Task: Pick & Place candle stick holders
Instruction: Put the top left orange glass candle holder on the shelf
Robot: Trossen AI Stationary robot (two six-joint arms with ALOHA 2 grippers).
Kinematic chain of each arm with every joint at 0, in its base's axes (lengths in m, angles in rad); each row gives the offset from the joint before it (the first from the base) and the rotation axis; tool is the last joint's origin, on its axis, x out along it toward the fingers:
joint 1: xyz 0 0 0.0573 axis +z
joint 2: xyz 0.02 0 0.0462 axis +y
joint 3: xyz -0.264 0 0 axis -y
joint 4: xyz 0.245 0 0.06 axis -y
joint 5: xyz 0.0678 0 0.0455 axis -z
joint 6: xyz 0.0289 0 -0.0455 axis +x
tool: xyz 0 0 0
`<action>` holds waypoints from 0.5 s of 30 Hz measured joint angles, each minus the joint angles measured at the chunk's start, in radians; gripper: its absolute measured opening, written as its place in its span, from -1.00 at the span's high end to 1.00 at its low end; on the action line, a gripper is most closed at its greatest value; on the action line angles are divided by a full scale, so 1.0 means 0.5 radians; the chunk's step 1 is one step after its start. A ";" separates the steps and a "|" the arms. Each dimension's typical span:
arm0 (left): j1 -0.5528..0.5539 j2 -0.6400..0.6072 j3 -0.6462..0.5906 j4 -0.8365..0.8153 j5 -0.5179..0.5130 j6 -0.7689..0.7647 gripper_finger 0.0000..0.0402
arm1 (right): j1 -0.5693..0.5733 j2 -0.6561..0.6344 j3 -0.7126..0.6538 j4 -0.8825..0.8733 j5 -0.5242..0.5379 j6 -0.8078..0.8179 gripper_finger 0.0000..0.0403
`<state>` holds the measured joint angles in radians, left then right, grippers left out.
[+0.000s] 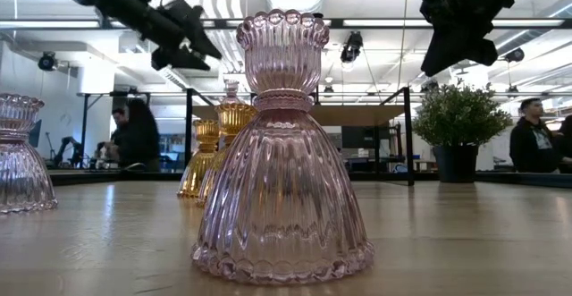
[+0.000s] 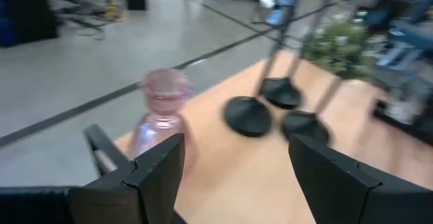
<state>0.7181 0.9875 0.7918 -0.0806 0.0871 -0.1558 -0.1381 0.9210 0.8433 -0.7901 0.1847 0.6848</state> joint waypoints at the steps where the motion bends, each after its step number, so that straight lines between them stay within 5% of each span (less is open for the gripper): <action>1: 0.000 -0.035 0.000 -0.022 0.049 0.000 -0.34 | 0.000 -0.002 0.000 0.014 -0.021 -0.026 0.70; 15: -0.033 -0.364 0.000 -0.111 0.800 -0.014 -0.34 | 0.047 -0.282 0.001 0.194 -0.178 -0.355 0.95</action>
<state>0.7017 0.8057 0.7918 -0.1360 0.4873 -0.1626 -0.1144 0.7798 0.8436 -0.6930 0.0955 0.5071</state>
